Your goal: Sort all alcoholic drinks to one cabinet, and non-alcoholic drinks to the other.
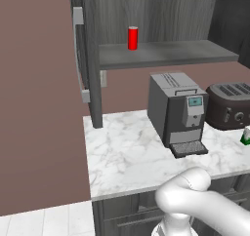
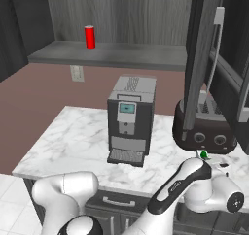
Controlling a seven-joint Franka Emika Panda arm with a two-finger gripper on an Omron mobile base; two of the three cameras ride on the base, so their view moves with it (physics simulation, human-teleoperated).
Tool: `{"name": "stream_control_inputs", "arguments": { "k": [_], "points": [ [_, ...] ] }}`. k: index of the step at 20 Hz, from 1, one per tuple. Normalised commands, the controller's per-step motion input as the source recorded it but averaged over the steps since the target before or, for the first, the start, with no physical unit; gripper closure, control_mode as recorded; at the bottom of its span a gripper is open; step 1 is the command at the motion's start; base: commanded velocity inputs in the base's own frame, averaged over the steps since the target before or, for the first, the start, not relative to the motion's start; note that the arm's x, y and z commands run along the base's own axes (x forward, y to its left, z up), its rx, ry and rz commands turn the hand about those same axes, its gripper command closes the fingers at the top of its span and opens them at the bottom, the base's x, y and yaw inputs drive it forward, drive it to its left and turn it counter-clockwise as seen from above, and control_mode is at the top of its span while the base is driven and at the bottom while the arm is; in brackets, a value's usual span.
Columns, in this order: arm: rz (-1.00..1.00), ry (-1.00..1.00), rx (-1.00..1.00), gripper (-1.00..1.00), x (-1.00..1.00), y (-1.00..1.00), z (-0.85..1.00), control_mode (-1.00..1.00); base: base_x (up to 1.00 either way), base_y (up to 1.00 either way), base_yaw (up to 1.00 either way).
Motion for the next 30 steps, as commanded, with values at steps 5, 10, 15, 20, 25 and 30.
{"name": "stream_control_inputs", "arguments": {
  "k": [5, 10, 15, 20, 25, 30],
  "points": [
    [0.0, 0.0, 0.0, -1.0, 0.41, -0.3, -0.21, -1.0, 0.0, 0.0, 0.0],
    [0.0, 0.0, 0.0, -1.0, 0.44, -0.34, -0.21, -1.0, 0.0, 0.0, 0.0],
    [0.0, 0.0, 0.0, -1.0, 0.28, -0.41, -0.25, -1.0, 0.0, 0.0, 0.0],
    [0.0, 0.0, 0.0, -1.0, 0.21, -0.35, -0.28, -1.0, 0.0, 0.0, 0.0],
    [0.0, 0.0, 0.0, -1.0, 0.21, -0.08, -0.2, -1.0, 0.0, 0.0, 0.0],
    [0.0, 0.0, 0.0, -1.0, 0.09, 0.0, -0.1, -1.0, 0.0, 0.0, 0.0]
  ]
}}
